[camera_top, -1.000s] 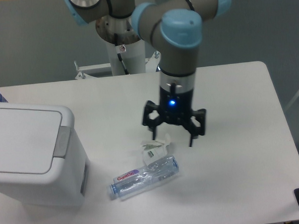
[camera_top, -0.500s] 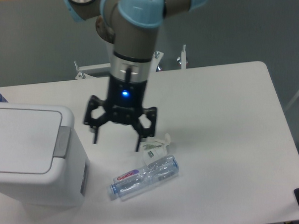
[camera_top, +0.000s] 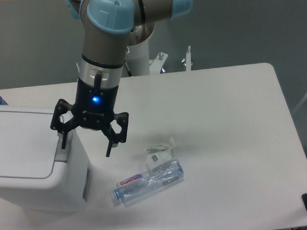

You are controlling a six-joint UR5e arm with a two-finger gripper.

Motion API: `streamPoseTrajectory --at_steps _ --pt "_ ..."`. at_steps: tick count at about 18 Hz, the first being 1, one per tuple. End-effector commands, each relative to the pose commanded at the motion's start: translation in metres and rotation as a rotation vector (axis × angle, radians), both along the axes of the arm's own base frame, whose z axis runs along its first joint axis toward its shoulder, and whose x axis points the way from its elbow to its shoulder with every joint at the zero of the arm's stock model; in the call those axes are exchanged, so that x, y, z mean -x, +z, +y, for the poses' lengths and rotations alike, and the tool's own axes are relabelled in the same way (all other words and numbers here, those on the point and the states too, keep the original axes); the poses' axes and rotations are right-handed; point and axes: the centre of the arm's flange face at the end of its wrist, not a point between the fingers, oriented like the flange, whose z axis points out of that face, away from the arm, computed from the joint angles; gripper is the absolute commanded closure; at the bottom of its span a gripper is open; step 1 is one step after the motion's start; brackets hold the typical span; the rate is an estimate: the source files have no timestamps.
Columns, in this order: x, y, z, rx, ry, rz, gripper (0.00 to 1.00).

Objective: Open the trash can
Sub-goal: 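Lower the gripper onto the trash can lid edge and push it open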

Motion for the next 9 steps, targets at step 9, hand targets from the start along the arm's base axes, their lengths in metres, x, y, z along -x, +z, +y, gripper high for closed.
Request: streamPoseTrajectory --at_steps 9 --pt "-0.0004 -0.0078 0.0007 0.009 -0.003 -0.004 0.0"
